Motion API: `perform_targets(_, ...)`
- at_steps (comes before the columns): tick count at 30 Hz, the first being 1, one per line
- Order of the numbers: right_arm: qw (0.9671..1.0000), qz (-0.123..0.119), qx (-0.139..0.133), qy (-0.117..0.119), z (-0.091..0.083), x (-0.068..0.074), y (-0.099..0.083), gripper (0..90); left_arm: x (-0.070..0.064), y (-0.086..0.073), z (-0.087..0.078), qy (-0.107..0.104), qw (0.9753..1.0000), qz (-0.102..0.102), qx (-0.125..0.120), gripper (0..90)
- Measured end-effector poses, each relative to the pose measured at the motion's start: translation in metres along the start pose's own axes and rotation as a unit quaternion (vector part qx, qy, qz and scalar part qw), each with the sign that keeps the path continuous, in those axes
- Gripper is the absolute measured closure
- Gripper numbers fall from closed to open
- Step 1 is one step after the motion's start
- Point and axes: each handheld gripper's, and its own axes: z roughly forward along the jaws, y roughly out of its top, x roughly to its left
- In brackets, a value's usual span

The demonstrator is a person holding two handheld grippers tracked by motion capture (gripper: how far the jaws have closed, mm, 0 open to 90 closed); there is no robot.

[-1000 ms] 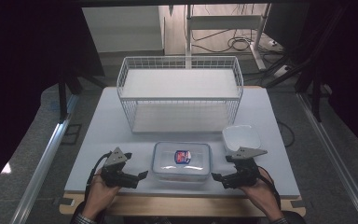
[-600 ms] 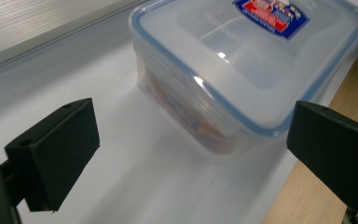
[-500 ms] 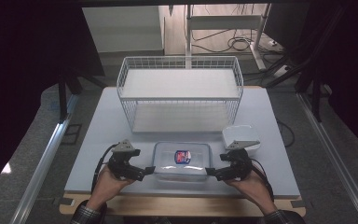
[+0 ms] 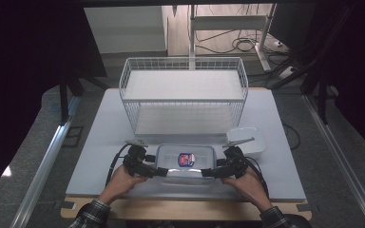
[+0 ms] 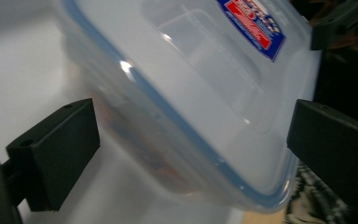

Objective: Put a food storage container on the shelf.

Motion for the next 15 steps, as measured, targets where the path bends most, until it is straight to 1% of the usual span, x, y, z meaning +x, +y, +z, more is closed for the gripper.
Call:
perform_targets(3, 1.0, 0.005, 0.0, 0.002, 0.001, 0.0, -0.001, 7.4, -0.002, 0.0, -0.002, 0.002, 1.0, -0.004, 0.003, 4.9)
perform_targets(5, 1.0, 0.009, 0.0, 0.004, 0.0, -0.001, -0.001, 9.1, -0.004, -0.001, -0.005, 0.003, 1.0, -0.005, 0.006, 9.7)
perform_targets(8, 0.9998, 0.021, -0.002, 0.008, -0.003, -0.001, -0.002, 14.0, -0.004, -0.004, -0.011, -0.002, 0.9999, -0.011, 0.001, 15.3)
perform_targets(9, 0.9997, 0.023, -0.002, 0.008, -0.004, -0.001, -0.002, 15.8, -0.005, -0.005, -0.013, -0.002, 0.9999, -0.012, 0.0, 18.1)
perform_targets(10, 0.9997, 0.023, -0.002, 0.008, -0.004, -0.001, -0.002, 15.8, -0.005, -0.005, -0.013, -0.002, 0.9999, -0.012, 0.0, 20.3)
perform_targets(11, 0.9997, 0.023, -0.004, 0.009, -0.006, 0.001, -0.003, 17.8, -0.008, -0.007, -0.016, 0.002, 1.0, -0.007, -0.003, 22.4)
perform_targets(12, 0.9997, 0.024, -0.007, 0.005, -0.007, 0.003, -0.004, 20.5, -0.008, -0.007, -0.016, 0.002, 1.0, -0.007, -0.003, 24.8)
perform_targets(13, 0.9996, 0.023, -0.014, 0.002, -0.01, 0.004, -0.004, 25.1, -0.012, -0.01, -0.021, 0.005, 0.9999, 0.007, -0.007, 27.3)
perform_targets(14, 0.9995, 0.022, -0.022, 0.001, -0.014, 0.005, -0.005, 29.8, -0.014, -0.012, -0.024, 0.004, 0.9998, 0.012, -0.012, 29.9)
perform_targets(15, 0.9993, 0.025, -0.029, 0.004, -0.018, 0.005, -0.006, 34.4, -0.015, -0.016, -0.027, 0.001, 0.9997, 0.011, -0.023, 34.4)
